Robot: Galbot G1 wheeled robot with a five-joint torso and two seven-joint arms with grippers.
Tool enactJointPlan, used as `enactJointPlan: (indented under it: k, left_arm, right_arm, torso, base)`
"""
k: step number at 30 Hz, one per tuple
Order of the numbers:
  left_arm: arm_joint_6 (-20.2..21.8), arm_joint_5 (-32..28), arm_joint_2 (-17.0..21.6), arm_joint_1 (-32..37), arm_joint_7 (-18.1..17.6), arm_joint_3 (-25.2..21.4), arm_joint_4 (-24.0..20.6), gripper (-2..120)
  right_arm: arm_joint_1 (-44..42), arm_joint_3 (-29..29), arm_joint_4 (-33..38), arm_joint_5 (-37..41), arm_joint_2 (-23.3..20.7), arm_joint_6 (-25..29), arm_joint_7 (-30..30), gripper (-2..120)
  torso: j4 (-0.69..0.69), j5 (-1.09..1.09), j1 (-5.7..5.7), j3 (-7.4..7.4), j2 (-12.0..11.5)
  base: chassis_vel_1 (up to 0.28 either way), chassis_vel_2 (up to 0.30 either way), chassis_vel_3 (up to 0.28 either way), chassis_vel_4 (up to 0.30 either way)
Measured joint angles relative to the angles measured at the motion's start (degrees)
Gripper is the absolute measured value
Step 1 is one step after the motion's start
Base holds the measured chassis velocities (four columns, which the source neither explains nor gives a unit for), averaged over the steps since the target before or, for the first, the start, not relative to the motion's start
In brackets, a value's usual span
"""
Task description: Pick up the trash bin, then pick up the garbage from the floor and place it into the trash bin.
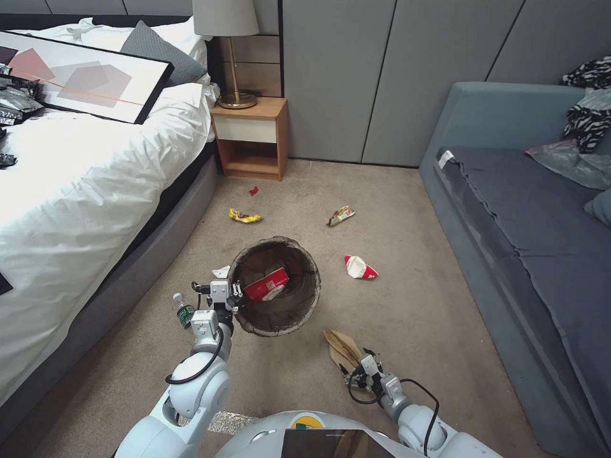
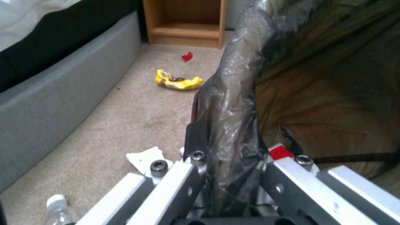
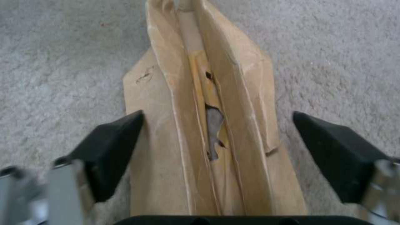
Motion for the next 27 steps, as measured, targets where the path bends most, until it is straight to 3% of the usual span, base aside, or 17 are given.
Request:
enactJointPlan:
  k: [9, 11, 13, 17, 20, 23, 27]
  left_arm:
    - [-0.03, 0.12, -0.03, -0.01, -0.02, 0.12, -0.01, 2]
    - [-0.03, 0.12, -0.03, -0.01, -0.02, 0.13, -0.01, 2]
    - [-0.04, 0.16, -0.02, 0.01, -0.03, 0.18, -0.06, 2]
    - [-0.07, 0.18, 0.10, 0.05, -0.06, 0.24, -0.22, 2]
    - [-0.08, 0.12, 0.49, -0.02, -0.13, 0.31, -0.44, 2]
    - [-0.08, -0.07, 0.61, -0.07, -0.19, 0.39, -0.54, 2]
    - [-0.07, -0.24, 0.73, -0.10, -0.23, 0.51, -0.56, 2]
  right_arm:
    - [-0.59, 1.05, 0.69, -0.38, -0.03, 0.57, 0.30, 51]
    - [-0.62, 1.09, 0.71, -0.39, -0.04, 0.59, 0.32, 51]
    - [-0.92, 1.44, 0.98, -0.51, -0.07, 0.72, 0.51, 35]
    - [-1.20, 1.86, 1.35, -0.73, -0.11, 0.80, 0.83, 26]
    - [-1.36, 2.13, 1.93, -0.90, -0.14, 0.81, 1.42, 9]
    - [-1.33, 2.16, 2.04, -0.92, -0.08, 0.80, 1.71, 0]
    - [-1.24, 2.27, 2.12, -0.93, -0.05, 0.78, 2.06, 0]
  torso:
    - [0.00, 0.00, 0.00, 0.00, 0.00]
    - [0.00, 0.00, 0.00, 0.00, 0.00]
    - [0.00, 0.00, 0.00, 0.00, 0.00]
    - [0.00, 0.00, 0.00, 0.00, 0.00]
    - [0.00, 0.01, 0.00, 0.00, 0.00]
    - [0.00, 0.01, 0.00, 0.00, 0.00]
    - [0.00, 0.01, 0.00, 0.00, 0.00]
  base:
    - [0.000, 0.000, 0.000, 0.000]
    - [0.000, 0.000, 0.000, 0.000]
    - [0.000, 0.000, 0.000, 0.000]
    - [0.000, 0.000, 0.000, 0.000]
    - [0.000, 0.000, 0.000, 0.000]
    - [0.000, 0.000, 0.000, 0.000]
    - [0.000, 0.000, 0.000, 0.000]
